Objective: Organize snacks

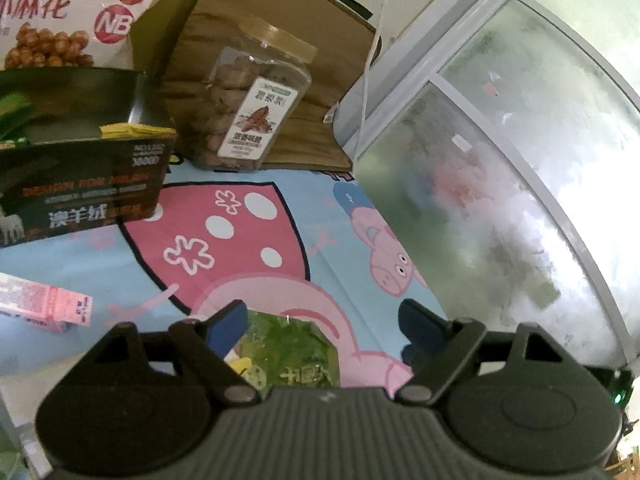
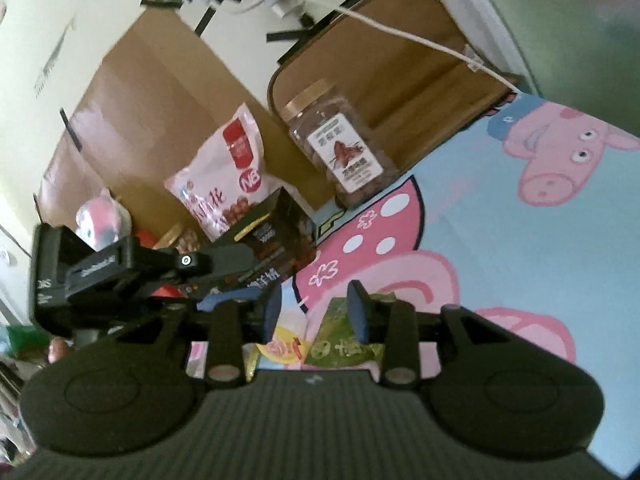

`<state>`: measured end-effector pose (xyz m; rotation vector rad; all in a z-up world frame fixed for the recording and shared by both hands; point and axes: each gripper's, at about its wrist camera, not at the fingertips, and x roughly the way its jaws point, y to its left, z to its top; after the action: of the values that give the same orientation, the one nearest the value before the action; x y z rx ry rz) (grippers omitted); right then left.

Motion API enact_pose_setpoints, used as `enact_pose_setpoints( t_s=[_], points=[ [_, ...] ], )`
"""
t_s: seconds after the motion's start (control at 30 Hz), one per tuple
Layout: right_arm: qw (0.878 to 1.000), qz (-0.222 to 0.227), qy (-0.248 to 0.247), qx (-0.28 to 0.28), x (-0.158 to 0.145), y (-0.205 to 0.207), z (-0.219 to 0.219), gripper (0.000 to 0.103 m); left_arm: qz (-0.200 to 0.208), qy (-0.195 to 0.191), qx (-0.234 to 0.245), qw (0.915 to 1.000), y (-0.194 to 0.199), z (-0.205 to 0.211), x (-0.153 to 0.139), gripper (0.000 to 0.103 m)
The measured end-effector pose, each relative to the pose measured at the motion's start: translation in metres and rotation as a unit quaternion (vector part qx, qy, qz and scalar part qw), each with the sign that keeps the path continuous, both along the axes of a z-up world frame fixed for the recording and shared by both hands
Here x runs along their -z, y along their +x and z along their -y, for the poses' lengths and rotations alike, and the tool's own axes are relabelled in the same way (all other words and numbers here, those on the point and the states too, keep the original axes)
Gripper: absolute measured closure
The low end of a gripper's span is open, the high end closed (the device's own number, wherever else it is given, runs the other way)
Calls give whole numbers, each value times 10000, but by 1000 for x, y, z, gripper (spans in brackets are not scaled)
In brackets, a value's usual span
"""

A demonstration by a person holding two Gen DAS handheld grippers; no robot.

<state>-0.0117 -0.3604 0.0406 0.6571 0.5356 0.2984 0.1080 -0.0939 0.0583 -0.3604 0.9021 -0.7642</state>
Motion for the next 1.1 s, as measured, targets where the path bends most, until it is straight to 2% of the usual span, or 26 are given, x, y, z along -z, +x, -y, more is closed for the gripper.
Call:
enact_pose_setpoints(
  t_s=[0.07,0.1,0.2,0.3,0.37,0.5,0.63,0.77,0.87,0.97,1.0,1.03,1.1],
  points=[
    [9996,121,-232,112,2,-9,5,62,181,92,-22,9998,-5,-4,-6,18],
    [9990,143,-379,192,4,-14,7,57,239,137,-40,9996,-6,-5,-8,18],
    [9949,181,-947,311,10,-20,7,57,242,226,20,9995,-5,-2,-9,18],
    [9914,200,-1286,113,14,-17,4,56,263,448,145,9985,-2,10,-6,18],
    [9881,201,-1521,-68,15,-13,-4,52,289,704,252,9968,-2,22,-2,18],
    [9816,201,-1852,-420,19,1,-19,51,590,1332,337,9888,3,45,7,18],
    [9718,9,-2269,-648,27,22,-33,51,291,1730,335,9839,22,54,24,19],
    [9590,-78,-2682,-912,35,34,-49,50,8,1859,628,9806,20,52,40,19],
    [9518,73,-2898,-1001,37,34,-57,48,124,1823,892,9791,4,53,44,18],
    [9440,255,-3118,-1046,41,32,-67,49,217,1753,965,9795,-8,57,44,21],
    [9419,304,-3193,-998,41,31,-70,51,296,1790,940,9789,-10,58,44,26],
    [9411,353,-3227,-941,41,29,-71,54,347,1808,906,9787,-12,58,43,36],
    [9421,431,-3210,-865,39,26,-71,57,243,1587,925,9827,-12,53,39,48]
  ],
)
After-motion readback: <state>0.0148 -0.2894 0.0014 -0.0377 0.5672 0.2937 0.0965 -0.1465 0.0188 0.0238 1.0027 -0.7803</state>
